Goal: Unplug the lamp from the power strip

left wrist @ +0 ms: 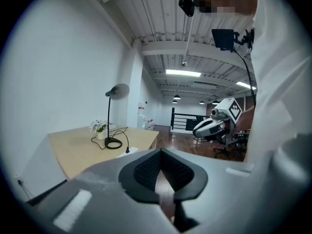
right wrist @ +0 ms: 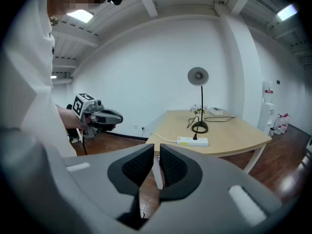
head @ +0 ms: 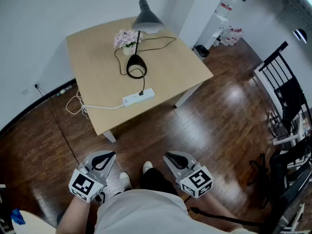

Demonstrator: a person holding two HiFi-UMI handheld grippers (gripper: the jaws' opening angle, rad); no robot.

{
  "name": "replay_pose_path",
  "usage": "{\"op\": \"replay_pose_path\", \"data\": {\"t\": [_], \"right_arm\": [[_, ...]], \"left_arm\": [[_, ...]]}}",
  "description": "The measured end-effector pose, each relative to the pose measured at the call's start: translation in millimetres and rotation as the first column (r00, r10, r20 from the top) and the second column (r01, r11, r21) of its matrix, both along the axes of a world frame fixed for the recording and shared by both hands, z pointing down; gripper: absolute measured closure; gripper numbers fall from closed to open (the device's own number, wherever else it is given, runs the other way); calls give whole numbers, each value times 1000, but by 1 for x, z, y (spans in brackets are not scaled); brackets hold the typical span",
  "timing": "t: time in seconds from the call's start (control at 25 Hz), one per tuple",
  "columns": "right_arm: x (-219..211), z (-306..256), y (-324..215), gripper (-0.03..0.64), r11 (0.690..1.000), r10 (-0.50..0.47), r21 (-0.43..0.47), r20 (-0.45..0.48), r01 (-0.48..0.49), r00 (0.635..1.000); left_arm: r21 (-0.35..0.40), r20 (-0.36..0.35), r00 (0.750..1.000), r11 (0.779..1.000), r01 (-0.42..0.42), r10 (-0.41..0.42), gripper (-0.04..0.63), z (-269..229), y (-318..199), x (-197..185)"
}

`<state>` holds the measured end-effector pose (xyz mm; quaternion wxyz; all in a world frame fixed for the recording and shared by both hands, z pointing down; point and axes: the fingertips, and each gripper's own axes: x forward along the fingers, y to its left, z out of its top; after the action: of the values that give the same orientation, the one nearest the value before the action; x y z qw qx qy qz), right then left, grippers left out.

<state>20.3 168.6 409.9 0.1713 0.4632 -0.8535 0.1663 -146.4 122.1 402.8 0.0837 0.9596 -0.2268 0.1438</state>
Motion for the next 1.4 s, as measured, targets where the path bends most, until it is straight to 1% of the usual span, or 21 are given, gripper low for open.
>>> {"op": "replay_pose_path", "data": {"t": [0.12, 0.2, 0.28, 0.36, 0.48, 0.6, 0.68, 0.8, 0.96, 1.2, 1.28, 1.4], "right_arm": [[14, 20, -53, 544, 1000, 1, -1, -8, -1, 1000], [26, 31, -91, 537, 1000, -2, 6, -23, 2, 1000], [38, 43, -131, 534, 1000, -26, 1, -40, 26, 999], [47, 54, -173, 529, 997, -71, -5, -57, 71, 996], [58, 72, -233, 522, 988, -153, -15, -85, 152, 985], [64, 94, -278, 514, 973, -228, -52, -113, 223, 967], [65, 109, -303, 509, 964, -262, -79, -122, 254, 957], [66, 135, -328, 508, 955, -284, -125, -139, 268, 949], [59, 160, -353, 506, 941, -311, -184, -127, 285, 942], [41, 193, -374, 505, 913, -374, -229, -137, 338, 917], [37, 199, -375, 508, 906, -390, -233, -142, 352, 910], [35, 203, -376, 536, 901, -406, -231, -150, 368, 901]], "left_arm": [[-5, 58, 998, 1000, -12, 13, 589, 29, -41, 14], [7, 93, 995, 999, -33, 32, 589, 46, -70, 28], [3, 120, 992, 999, -37, 36, 591, 59, -98, 44], [-18, 139, 990, 1000, -22, 24, 591, 70, -125, 60], [-30, 175, 984, 1000, -4, 10, 591, 86, -170, 89], [-39, 223, 975, 999, 19, -10, 591, 108, -210, 112], [-45, 261, 965, 998, 39, -26, 591, 125, -235, 123], [-85, 310, 950, 995, 55, -26, 591, 151, -261, 136], [-159, 369, 929, 986, 45, 17, 592, 185, -278, 151], [-195, 451, 890, 981, 19, 73, 592, 229, -305, 166], [-208, 468, 879, 978, 5, 95, 592, 238, -305, 169], [-235, 465, 878, 972, 4, 108, 591, 241, -305, 171]]}}
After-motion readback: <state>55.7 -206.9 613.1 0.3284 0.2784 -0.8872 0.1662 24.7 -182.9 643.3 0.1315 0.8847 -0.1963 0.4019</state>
